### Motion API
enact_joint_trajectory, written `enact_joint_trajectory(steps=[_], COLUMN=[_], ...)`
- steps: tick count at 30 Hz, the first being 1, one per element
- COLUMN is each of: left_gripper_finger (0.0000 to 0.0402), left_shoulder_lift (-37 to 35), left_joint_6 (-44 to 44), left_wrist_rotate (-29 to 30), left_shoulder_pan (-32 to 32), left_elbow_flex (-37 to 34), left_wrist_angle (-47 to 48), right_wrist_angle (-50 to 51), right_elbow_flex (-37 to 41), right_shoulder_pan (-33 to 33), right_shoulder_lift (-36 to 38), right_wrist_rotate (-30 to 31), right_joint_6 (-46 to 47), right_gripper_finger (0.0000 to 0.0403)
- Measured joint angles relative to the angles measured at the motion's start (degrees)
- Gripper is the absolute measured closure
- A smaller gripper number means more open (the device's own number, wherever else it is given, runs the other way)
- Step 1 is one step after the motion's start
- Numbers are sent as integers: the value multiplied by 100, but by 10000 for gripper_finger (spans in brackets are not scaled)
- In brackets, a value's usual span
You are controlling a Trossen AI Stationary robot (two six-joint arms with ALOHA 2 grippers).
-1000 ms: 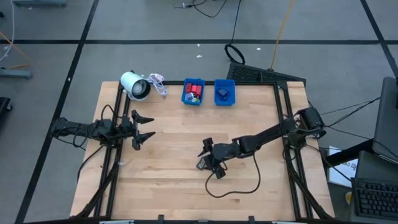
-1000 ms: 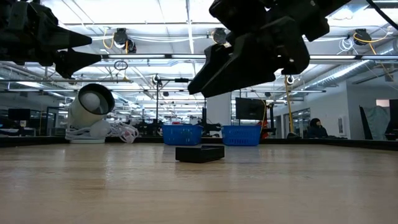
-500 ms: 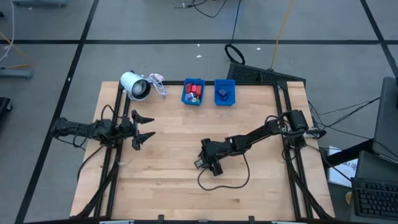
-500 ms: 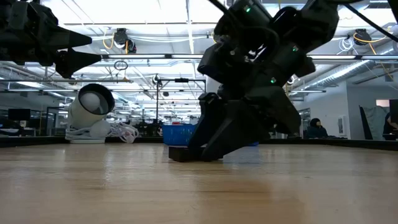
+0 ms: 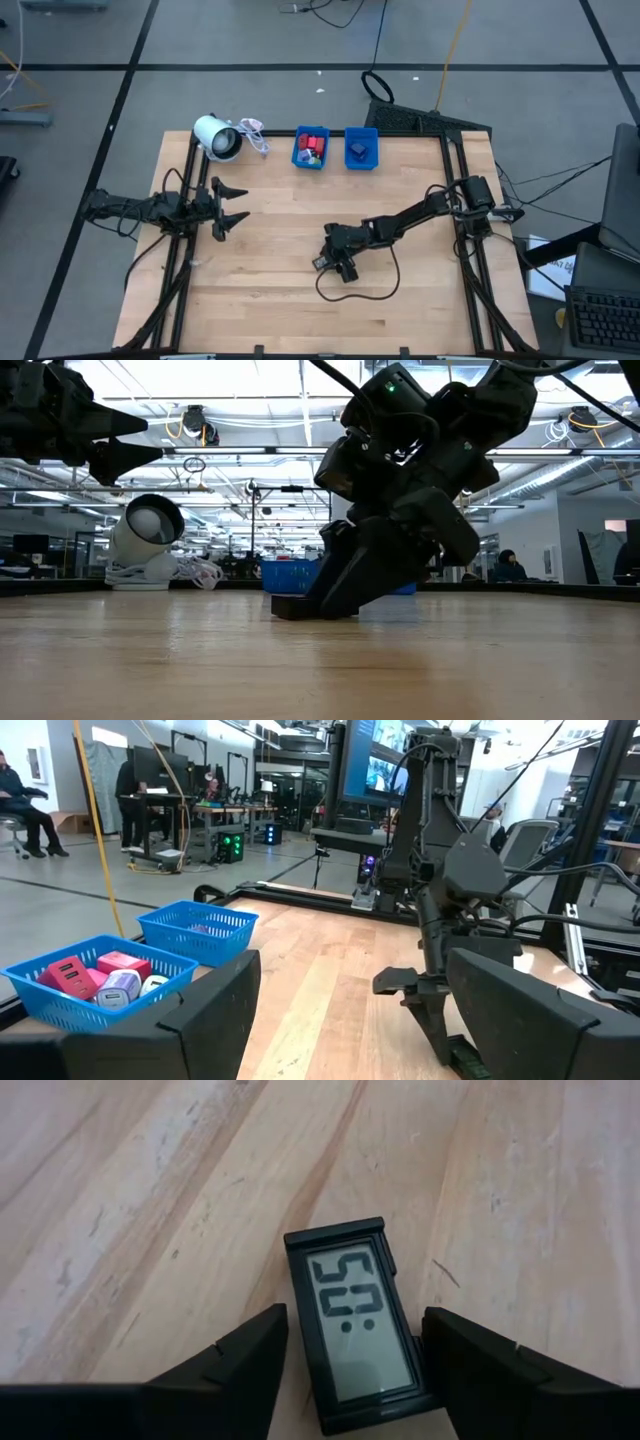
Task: Pick & Place Office items
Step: Put the black digital clock into the right basket
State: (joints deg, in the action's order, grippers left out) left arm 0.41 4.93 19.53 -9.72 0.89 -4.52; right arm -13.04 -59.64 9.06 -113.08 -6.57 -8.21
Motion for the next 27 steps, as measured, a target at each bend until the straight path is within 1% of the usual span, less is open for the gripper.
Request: enact_joint_trajectory(steps=[14,22,27], left_gripper_finger=[78,78,78], left_shoulder_lift=[2,1,-1], left_joint_6=[0,0,0], left_wrist_rotate=[0,2,2], left_shoulder_pan=[0,-1,-1], left_elbow_flex=[0,0,0], left_wrist_angle=[1,-1,0], right_wrist_angle=[0,0,0], right_elbow_flex=[2,2,2], right_shoulder_pan=[0,2,2], right_shoulder_lift=[0,0,0], right_wrist_rotate=[-13,-8,0], right_joint_6=[2,5,4], right_gripper_finger=[249,239,247])
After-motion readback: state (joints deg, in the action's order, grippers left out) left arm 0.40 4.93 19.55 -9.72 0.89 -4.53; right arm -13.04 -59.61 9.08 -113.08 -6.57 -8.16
